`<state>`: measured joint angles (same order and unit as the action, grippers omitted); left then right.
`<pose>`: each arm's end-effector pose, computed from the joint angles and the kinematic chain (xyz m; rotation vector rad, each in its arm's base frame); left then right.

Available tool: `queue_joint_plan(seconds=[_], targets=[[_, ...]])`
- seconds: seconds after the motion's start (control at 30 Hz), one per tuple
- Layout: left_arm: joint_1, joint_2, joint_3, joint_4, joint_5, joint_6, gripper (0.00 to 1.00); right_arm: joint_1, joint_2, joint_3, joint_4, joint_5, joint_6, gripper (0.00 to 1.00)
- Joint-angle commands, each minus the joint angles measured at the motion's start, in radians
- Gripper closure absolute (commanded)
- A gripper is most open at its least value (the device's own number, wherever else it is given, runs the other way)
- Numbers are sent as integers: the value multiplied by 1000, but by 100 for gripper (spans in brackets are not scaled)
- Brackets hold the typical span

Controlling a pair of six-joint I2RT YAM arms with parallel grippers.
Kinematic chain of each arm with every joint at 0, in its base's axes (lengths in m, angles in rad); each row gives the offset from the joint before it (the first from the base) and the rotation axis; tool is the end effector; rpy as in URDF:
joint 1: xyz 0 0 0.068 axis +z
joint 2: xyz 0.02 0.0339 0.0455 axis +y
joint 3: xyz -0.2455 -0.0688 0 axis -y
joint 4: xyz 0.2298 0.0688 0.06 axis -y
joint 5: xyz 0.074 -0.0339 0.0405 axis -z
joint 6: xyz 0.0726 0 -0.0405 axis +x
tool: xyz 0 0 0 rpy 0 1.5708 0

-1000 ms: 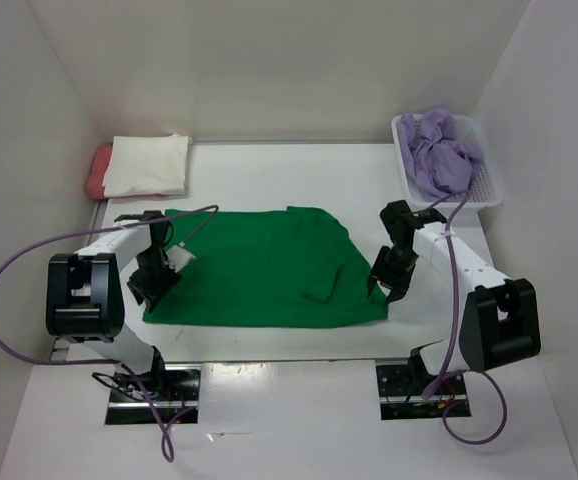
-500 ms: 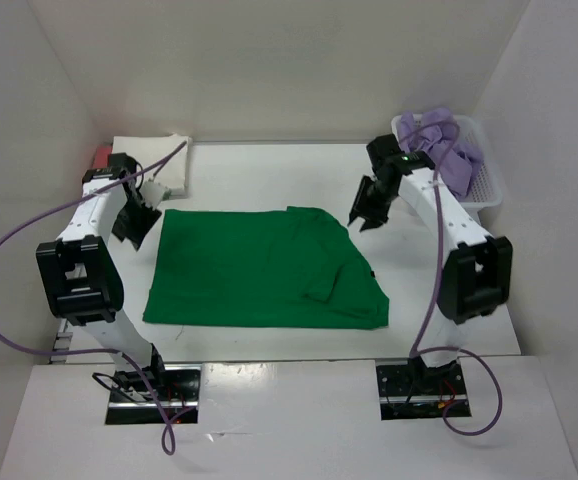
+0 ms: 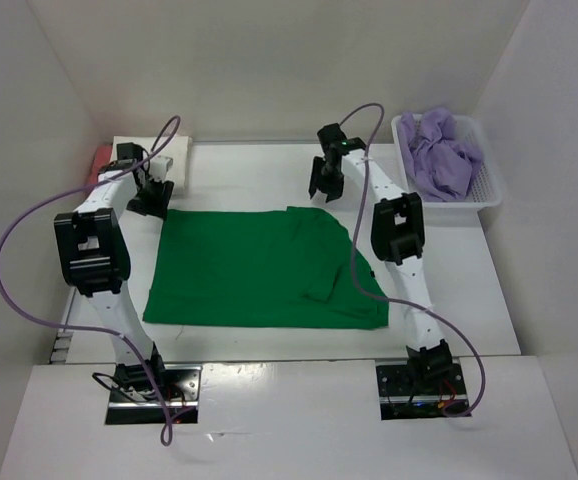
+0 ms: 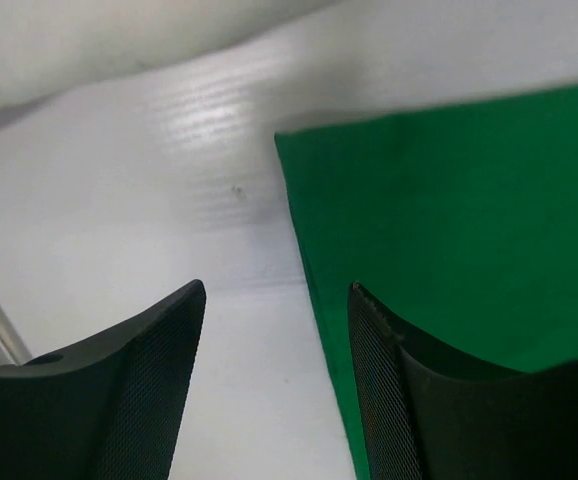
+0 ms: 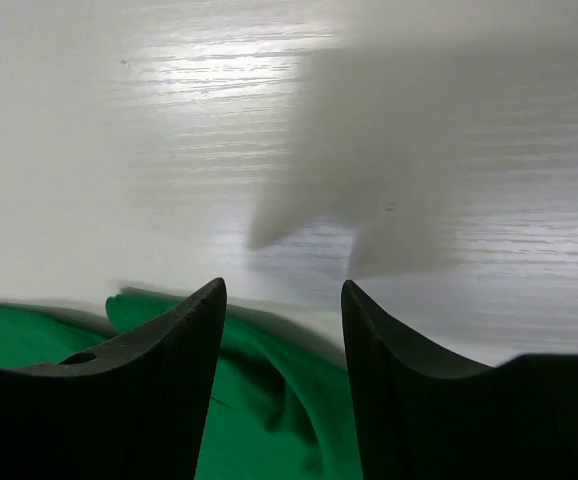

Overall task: Fold and stack the t-shirts
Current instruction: Grap the side of the flattened tshirt furthest away from the robot with both arms

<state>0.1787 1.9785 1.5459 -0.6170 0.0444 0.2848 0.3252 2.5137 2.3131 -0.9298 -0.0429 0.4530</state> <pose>0.4179 0.0722 0.1699 0.1546 2.6180 0.1039 0.4901 0.1685 0.1382 0.1616 2.7311 0.2866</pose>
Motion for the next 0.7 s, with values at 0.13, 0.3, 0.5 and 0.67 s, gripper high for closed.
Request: queue_joint_plan(seconds=[0.13,0.3,0.5,0.67], targets=[[16,111,77,132,159,-101,34,55,102,232,-155,29,-71,44],[16,164,97,132,206,-111,34,64,69,148,-175,29,-93,43],[16,230,97,115,215,-102,34,64,48,71,-185,29,-111,45],[16,230,79,97,264,-93,68,64,13,49,-185,-66,-120,69]])
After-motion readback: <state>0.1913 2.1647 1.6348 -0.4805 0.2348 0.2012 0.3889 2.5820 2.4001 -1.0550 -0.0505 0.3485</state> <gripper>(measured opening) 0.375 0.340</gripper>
